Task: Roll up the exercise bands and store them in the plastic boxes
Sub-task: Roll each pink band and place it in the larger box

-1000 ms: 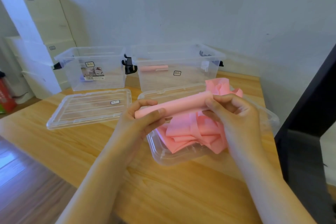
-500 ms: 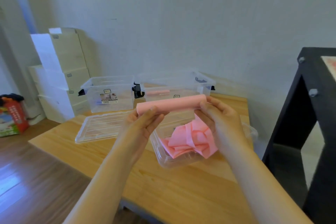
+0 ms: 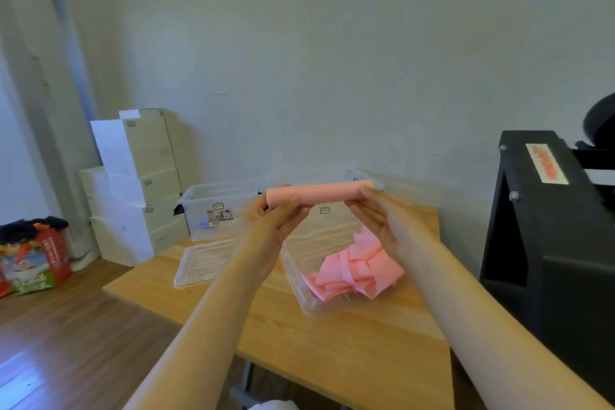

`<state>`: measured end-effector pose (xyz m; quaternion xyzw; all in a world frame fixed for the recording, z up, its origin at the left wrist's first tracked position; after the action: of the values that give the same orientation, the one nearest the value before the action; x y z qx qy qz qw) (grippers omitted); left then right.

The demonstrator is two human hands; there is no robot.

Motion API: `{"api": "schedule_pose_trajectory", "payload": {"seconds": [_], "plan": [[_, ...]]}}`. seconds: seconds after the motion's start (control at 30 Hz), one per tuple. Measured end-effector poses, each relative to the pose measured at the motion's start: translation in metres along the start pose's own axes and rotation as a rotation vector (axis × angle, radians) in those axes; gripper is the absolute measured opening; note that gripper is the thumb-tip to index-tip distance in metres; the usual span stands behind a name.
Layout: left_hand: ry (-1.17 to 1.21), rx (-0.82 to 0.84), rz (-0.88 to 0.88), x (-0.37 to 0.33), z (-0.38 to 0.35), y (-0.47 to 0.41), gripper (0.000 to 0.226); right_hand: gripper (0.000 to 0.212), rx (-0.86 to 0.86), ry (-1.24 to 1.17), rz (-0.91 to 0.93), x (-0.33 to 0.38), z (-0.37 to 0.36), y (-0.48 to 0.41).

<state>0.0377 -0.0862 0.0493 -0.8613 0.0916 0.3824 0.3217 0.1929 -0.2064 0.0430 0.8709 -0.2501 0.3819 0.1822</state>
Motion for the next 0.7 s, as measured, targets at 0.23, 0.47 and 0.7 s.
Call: {"api": "schedule_pose_trajectory", "payload": {"seconds": [0.23, 0.47, 0.7], "plan": [[-0.034, -0.043, 0.065, 0.007, 0.001, -0.022, 0.034, 0.015, -0.067, -0.022, 0.053, 0.022, 0.000, -0.018], [-0.063, -0.010, 0.175, 0.058, 0.017, -0.090, 0.024, 0.008, -0.075, 0.017, 0.011, 0.030, 0.009, -0.118], [-0.246, 0.001, 0.238, 0.119, 0.059, -0.195, 0.024, 0.004, -0.064, 0.100, -0.107, 0.023, 0.004, -0.246]]}}
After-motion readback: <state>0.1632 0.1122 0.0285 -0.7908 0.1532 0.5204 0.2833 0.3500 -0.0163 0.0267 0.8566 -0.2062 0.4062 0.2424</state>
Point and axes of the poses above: each hand's wrist, its own y-axis away from the middle knuckle, its own z-axis out of the back of the hand, x = y × z, the point moved 10 cm from there along -y, towards the middle knuckle, and after that the axes turned 15 degrees about -z, right-handed, at the moved point
